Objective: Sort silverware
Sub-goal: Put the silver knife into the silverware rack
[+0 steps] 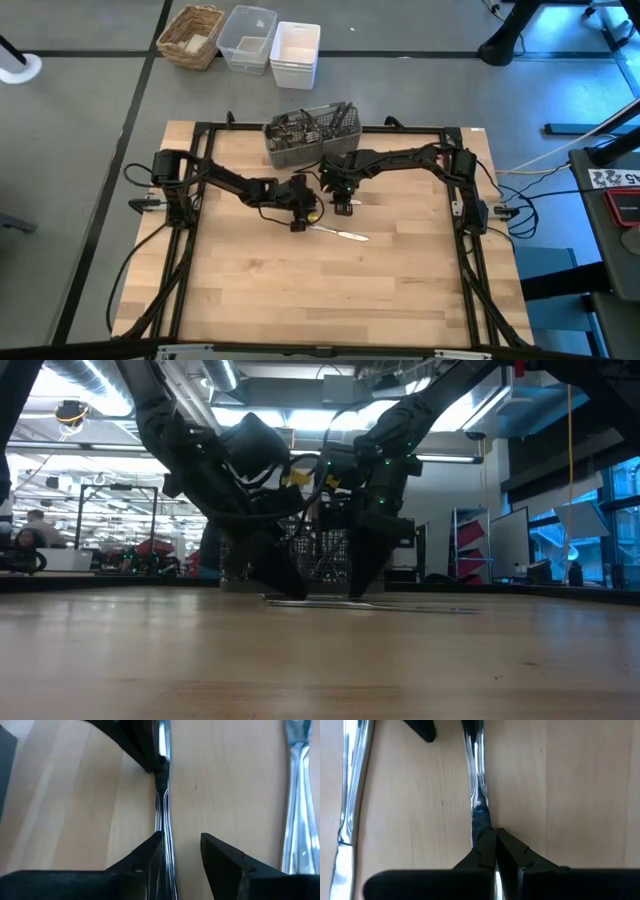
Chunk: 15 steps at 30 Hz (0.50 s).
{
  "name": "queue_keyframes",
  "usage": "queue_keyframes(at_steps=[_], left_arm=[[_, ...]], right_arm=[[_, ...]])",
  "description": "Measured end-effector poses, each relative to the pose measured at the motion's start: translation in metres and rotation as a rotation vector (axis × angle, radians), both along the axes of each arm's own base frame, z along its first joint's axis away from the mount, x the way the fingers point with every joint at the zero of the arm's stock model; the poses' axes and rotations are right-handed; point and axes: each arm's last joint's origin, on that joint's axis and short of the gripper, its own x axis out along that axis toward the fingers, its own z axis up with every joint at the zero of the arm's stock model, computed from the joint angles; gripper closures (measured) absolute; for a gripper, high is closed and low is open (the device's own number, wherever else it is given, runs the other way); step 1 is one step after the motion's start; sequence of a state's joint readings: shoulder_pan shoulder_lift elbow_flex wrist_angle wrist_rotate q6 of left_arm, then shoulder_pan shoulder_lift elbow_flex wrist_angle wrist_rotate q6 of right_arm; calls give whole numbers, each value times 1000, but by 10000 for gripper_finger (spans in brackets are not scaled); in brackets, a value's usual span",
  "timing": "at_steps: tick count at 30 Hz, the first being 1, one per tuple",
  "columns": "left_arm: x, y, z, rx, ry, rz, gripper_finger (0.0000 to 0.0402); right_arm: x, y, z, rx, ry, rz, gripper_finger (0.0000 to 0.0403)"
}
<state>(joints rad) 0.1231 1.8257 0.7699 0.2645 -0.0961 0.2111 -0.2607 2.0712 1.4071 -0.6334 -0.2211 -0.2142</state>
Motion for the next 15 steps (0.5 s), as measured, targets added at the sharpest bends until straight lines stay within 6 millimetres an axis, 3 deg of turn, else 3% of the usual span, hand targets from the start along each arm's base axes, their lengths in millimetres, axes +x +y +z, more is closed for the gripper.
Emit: queue_keyframes(at_steps=[7, 15], left_arm=[[-1, -5, -1, 128, 40, 29, 276], [-5, 12, -2, -26, 12, 248, 277]], right_arm=[[2, 0, -8, 26, 7, 4, 391], [3, 3, -12, 56, 7, 20, 391]])
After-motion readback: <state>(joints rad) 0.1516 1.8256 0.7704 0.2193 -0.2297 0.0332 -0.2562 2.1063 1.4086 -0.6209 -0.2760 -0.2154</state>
